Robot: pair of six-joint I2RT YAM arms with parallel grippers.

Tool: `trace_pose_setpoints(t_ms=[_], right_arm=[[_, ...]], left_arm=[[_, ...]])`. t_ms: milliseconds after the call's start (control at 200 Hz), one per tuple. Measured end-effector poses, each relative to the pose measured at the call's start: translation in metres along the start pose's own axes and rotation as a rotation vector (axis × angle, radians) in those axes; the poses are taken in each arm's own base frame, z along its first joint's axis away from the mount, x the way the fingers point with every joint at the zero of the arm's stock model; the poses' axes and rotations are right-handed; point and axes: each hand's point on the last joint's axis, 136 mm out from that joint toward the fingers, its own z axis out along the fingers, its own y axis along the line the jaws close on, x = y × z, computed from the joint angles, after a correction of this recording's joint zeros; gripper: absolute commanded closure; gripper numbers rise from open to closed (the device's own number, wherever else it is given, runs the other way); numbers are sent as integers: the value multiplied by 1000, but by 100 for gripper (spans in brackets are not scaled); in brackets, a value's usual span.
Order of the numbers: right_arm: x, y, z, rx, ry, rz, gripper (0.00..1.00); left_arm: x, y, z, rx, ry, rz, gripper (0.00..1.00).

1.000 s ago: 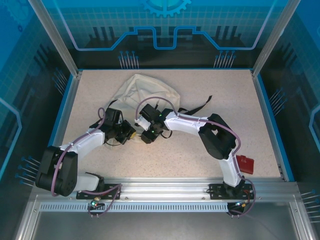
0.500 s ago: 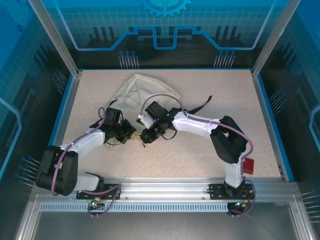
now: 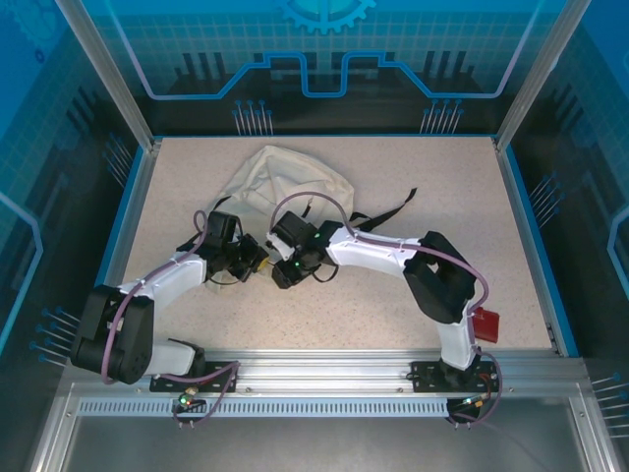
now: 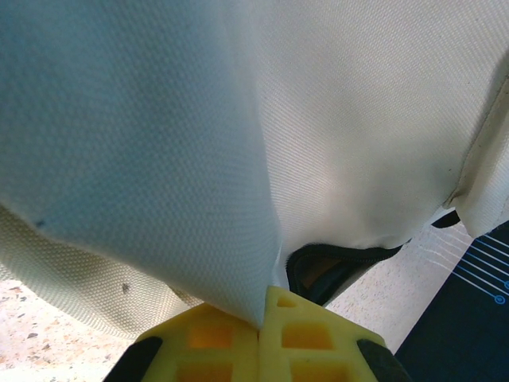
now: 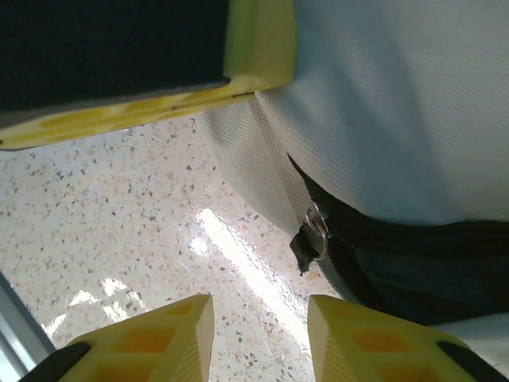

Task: Pack the student bag

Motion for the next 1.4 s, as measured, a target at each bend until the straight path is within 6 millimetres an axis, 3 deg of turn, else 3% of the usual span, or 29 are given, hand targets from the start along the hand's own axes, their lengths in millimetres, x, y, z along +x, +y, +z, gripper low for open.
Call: trace_pose_setpoints(t_ms=[335, 535, 725, 1106, 1401], right_arm=[[-3, -20, 18, 106, -23, 132, 69], [-4, -21, 26, 100, -25, 168, 80], [-6, -17, 27, 79, -32, 181, 100], [-10, 5, 18, -97, -70, 227, 100], [-13, 2, 18, -225, -83, 324, 100]], left_arm=[[0, -1, 1, 6, 5, 1, 100], [1, 1, 2, 1, 8, -2, 100], [1, 2, 2, 1, 8, -1, 100], [3, 3, 6, 23, 21, -9, 100], [4, 1, 17, 70, 40, -45, 100]])
